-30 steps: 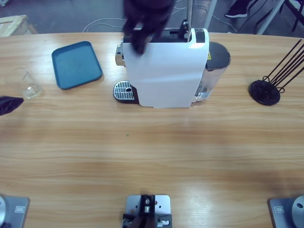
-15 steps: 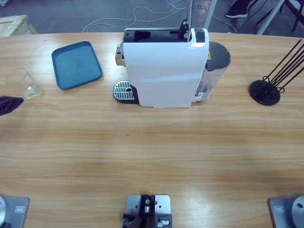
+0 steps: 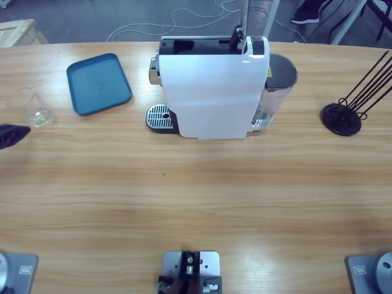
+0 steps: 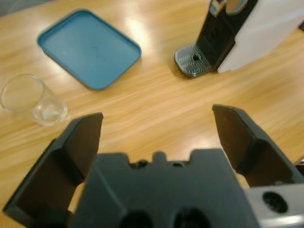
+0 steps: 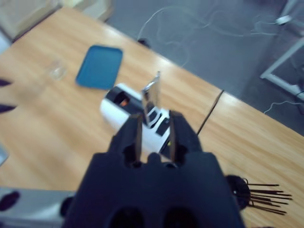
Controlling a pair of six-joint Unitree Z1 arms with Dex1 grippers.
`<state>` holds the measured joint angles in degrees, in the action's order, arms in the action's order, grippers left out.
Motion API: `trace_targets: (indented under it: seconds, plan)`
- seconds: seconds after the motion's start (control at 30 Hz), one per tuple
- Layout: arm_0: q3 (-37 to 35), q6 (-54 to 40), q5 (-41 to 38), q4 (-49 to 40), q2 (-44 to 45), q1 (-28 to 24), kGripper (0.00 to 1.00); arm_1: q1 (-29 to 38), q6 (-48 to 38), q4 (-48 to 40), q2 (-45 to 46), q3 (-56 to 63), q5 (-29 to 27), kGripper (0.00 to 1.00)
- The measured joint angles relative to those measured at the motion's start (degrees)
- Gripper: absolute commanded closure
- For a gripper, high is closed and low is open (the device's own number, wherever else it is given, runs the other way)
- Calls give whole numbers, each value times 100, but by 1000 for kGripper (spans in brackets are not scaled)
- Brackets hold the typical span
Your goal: Pour coffee
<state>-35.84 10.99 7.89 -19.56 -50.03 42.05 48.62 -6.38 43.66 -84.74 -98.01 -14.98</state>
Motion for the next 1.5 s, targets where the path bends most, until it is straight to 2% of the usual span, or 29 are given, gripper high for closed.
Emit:
trace_targets:
  seconds: [0.1, 0.17, 0.3, 0.5, 0.83, 1.17, 1.5]
  plan:
    - [1, 0, 0, 0, 0, 1, 13, -4, 30, -1265, 445, 1296, -37, 1000]
    - [1, 0, 0, 0, 0, 1, 13, -8, 63, -1759, 531, 1746, -37, 1000]
    - [1, 0, 0, 0, 0, 2, 13, -8, 105, -2242, 485, 2063, -85, 1000]
    - [1, 0, 0, 0, 0, 2, 9, -8, 271, -2826, 67, 2106, -451, 1000]
    - [1, 0, 0, 0, 0, 2, 9, 171, 334, -3046, -724, 1909, -729, 1000]
    - [1, 0, 0, 0, 0, 2, 9, 304, 482, -2894, -1147, 1176, -753, 1000]
    - [1, 0, 0, 0, 0, 2, 9, 397, 454, -2728, -1467, 1035, -753, 1000]
